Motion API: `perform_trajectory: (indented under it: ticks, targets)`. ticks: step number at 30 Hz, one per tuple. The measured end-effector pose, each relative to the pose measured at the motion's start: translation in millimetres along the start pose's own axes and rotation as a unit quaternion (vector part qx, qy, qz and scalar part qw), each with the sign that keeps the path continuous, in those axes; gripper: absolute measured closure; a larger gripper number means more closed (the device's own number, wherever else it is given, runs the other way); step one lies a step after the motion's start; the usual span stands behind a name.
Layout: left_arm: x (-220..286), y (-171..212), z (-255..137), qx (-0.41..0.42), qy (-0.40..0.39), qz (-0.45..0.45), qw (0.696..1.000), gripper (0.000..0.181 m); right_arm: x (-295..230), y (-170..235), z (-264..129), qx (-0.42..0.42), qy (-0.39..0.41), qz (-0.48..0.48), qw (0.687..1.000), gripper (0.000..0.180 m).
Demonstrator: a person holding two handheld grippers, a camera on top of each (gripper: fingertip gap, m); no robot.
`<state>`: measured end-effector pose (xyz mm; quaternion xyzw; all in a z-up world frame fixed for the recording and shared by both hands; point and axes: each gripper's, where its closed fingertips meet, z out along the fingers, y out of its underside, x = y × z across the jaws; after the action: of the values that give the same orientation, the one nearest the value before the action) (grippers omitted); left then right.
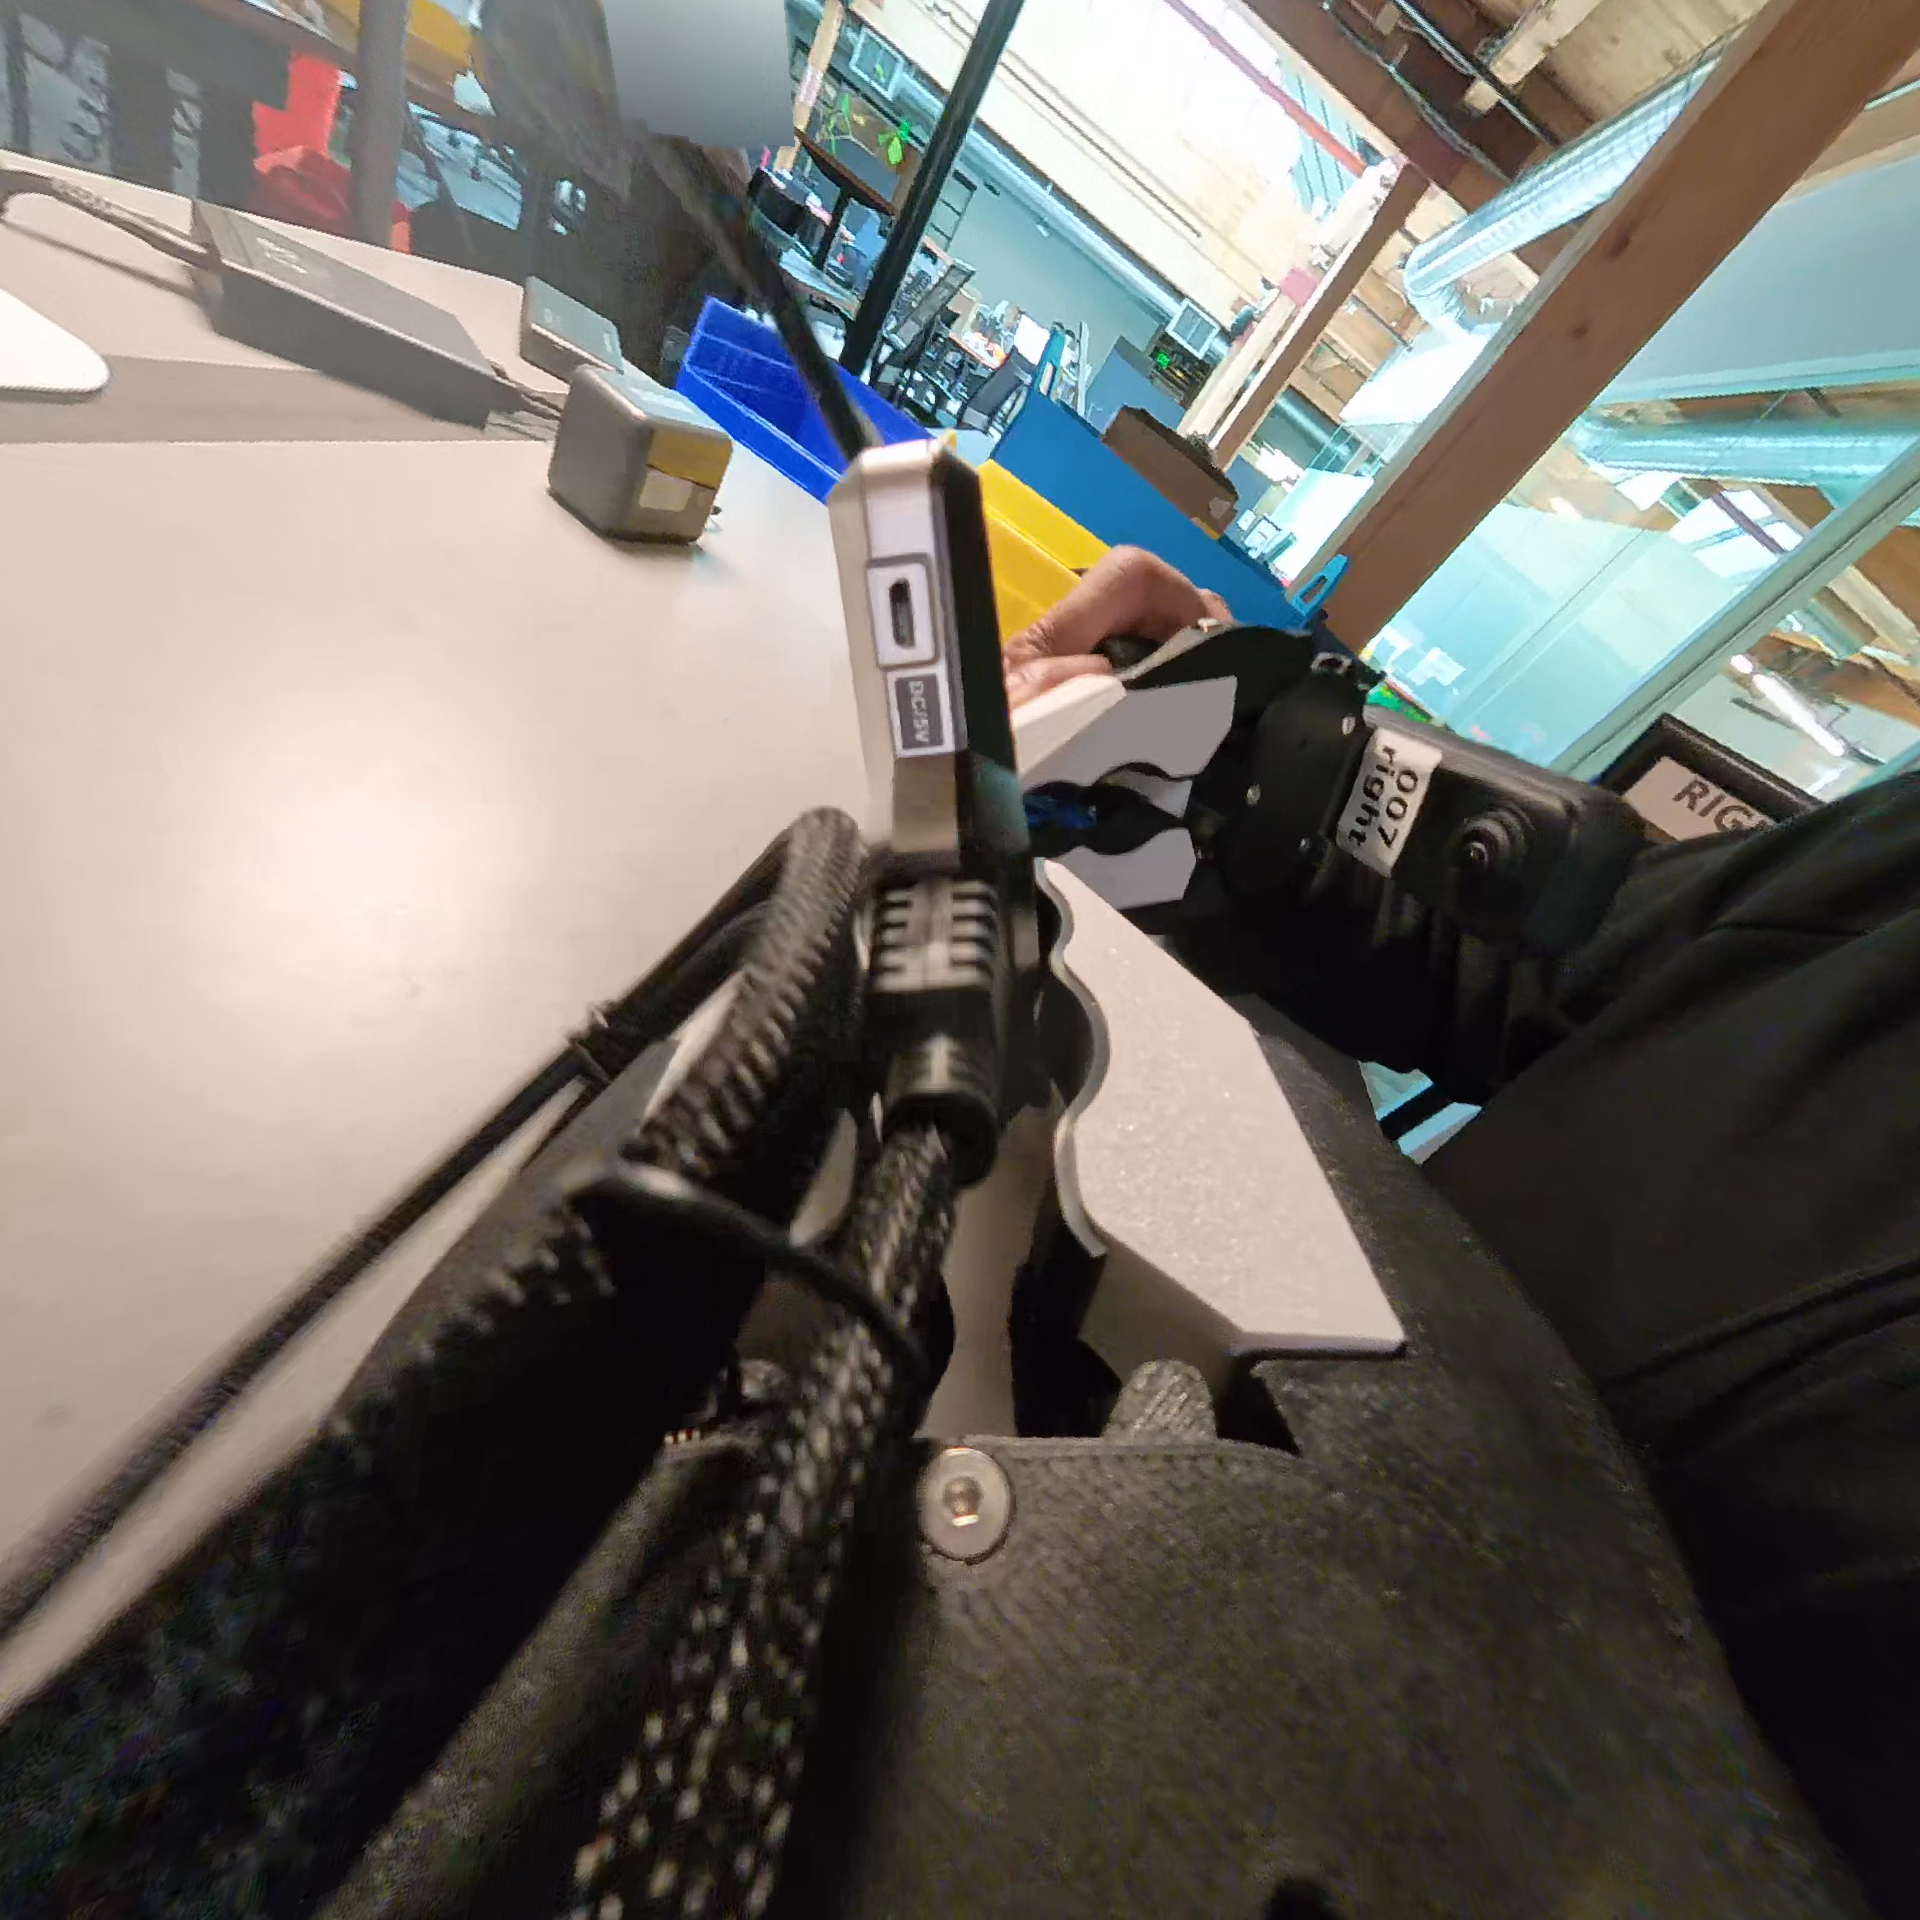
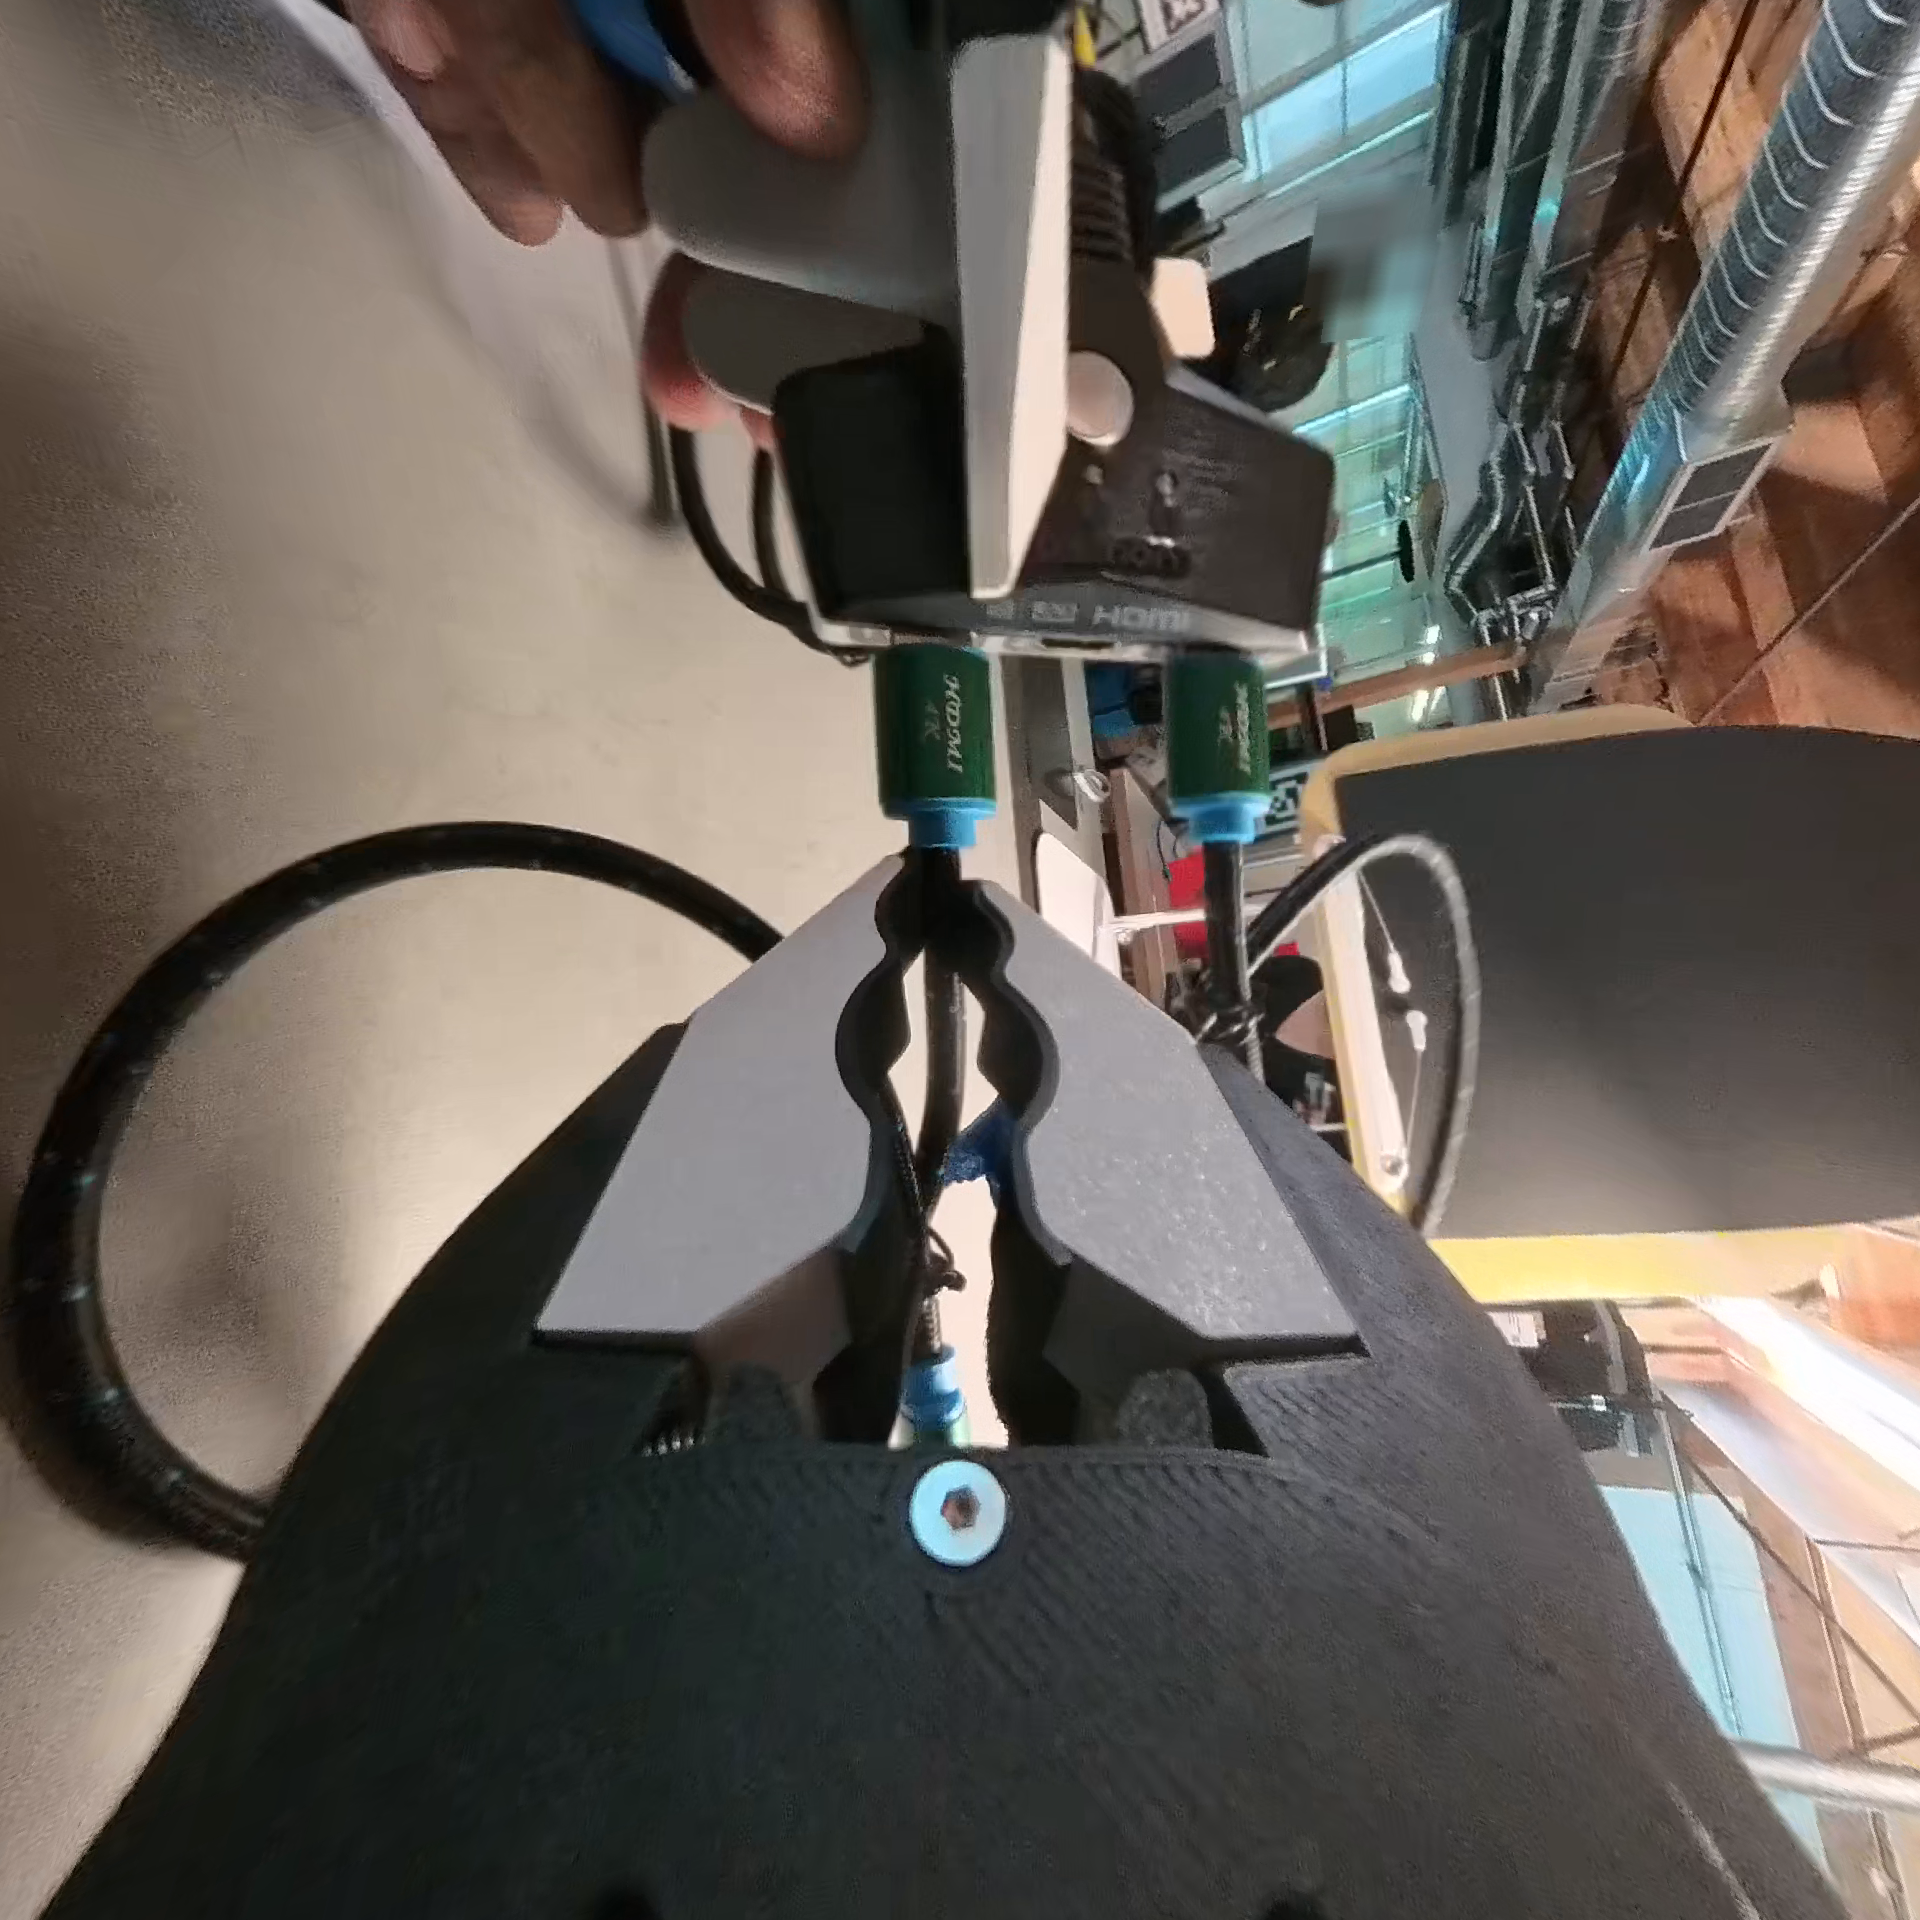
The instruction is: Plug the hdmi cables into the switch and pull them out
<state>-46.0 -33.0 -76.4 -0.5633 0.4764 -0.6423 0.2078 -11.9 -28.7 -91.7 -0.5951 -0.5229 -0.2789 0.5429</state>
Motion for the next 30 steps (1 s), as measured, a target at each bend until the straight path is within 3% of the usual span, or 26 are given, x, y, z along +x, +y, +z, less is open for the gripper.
perform_trajectory:
  ticks: [11,18,30]
  targets:
    - [-3.4,3.5,-2.4,0.001,0.017,-0.046,0.999,0.155,-7.5,-2.8,3.5,-0.008,0.002,0.003,1.000,0.172]
    - [-9.9,-5.9,-1.4,0.063,0.011,-0.089,0.994,0.156,-5.8,-0.1,5.2,-0.013,0.014,0.011,1.000,0.173]
    - [-8.5,-5.4,-0.8,0.058,-0.022,-0.035,0.997,0.154,-5.7,-2.5,5.4,-0.017,0.025,-0.032,0.999,0.171]
